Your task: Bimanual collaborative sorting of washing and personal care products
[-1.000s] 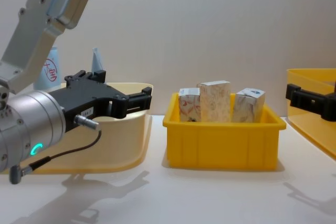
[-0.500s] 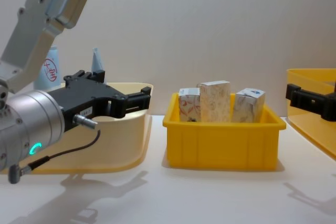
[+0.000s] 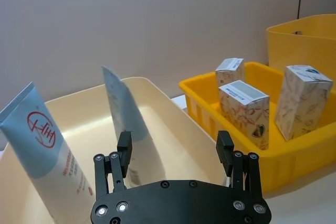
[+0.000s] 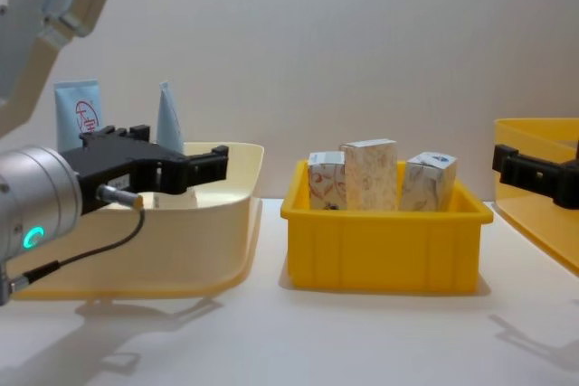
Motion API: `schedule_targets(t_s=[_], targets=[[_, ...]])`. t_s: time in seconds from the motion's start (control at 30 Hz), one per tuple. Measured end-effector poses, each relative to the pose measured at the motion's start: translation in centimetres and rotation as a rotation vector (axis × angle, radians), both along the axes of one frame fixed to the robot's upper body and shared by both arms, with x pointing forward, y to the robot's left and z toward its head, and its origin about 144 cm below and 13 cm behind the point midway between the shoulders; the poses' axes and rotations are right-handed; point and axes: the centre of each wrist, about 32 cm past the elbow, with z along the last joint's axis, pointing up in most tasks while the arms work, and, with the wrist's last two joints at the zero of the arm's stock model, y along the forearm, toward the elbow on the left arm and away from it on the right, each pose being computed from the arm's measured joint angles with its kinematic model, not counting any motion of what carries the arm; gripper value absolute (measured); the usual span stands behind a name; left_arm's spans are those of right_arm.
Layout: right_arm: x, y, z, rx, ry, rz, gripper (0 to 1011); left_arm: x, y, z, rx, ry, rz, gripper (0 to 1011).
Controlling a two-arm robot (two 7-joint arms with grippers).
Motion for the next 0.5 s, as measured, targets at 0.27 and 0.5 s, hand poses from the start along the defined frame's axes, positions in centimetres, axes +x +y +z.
schedule_targets(t_s=[0.27,0.5], targets=[[0.0,0.0,0.0,0.000,0.000,0.000,1001,1.0,0.5,0.6,-0.045,0.050,0.031,1003],[0.0,0.0,0.0,0.000,0.000,0.000,1001,2.0,0.6,1.1,-0.089,0.090,0.044,1003]])
